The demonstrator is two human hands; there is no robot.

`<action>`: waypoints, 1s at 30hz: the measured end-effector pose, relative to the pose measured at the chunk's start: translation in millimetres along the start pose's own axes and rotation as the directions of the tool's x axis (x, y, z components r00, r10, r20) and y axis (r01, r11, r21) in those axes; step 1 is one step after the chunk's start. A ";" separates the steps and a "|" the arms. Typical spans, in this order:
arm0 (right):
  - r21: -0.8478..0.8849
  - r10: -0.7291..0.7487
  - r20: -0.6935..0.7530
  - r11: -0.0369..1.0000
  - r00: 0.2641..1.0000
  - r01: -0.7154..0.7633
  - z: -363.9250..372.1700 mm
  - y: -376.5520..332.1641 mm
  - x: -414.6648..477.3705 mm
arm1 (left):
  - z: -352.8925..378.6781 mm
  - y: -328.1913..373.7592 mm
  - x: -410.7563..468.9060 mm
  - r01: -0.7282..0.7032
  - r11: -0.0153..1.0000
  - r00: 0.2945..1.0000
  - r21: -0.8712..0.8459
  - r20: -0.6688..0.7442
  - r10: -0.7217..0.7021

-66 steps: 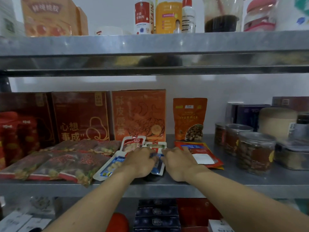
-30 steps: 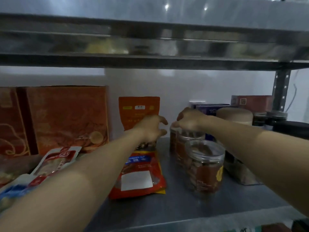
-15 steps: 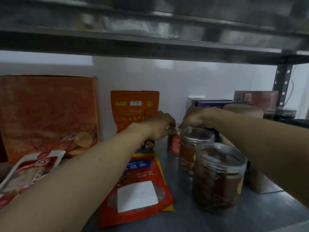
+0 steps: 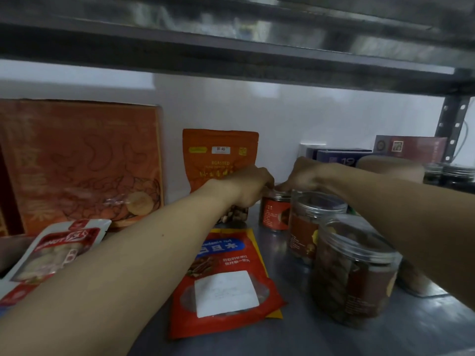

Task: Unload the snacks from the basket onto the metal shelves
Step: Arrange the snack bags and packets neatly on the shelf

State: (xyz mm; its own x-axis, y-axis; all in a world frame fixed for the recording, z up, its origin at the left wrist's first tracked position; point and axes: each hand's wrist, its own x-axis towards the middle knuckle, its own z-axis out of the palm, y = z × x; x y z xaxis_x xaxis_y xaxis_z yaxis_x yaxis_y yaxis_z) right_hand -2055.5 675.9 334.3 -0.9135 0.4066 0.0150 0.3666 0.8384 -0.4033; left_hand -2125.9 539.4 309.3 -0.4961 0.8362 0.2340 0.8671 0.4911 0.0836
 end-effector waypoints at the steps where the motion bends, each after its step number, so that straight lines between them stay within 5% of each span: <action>1: -0.003 -0.005 0.003 1.000 1.000 0.005 0.7 -0.4 0.6 | -0.2 0.5 -1.4 0.003 1.000 1.000 -0.006 0.002 -0.003; 16: -0.039 0.007 -0.042 0.999 0.999 -0.008 -16.4 -0.6 -36.2 | -7.8 12.4 -16.2 0.025 0.998 0.998 -0.051 -0.057 -0.028; 24: 0.095 0.078 -0.017 0.993 0.997 -0.076 -24.3 22.9 -82.0 | -17.2 52.5 -50.4 -0.029 0.941 0.997 -0.337 -0.083 0.001; 27: 0.129 0.040 -0.017 0.991 0.999 -0.037 -19.3 23.6 -87.4 | -10.8 66.6 -59.5 0.002 0.938 0.999 -0.346 -0.033 -0.014; 30: 0.166 0.009 0.021 0.986 1.000 -0.013 -17.7 22.5 -88.1 | -8.0 70.3 -66.9 0.003 0.957 0.991 -0.290 -0.129 -0.042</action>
State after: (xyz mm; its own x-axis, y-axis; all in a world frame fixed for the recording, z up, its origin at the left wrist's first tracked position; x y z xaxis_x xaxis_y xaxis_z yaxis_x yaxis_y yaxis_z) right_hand -1963.6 665.3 340.0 -0.9135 0.4068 -0.0079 0.3438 0.7614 -0.5497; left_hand -2031.4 516.0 307.3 -0.5225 0.7761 0.3530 0.8413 0.4018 0.3617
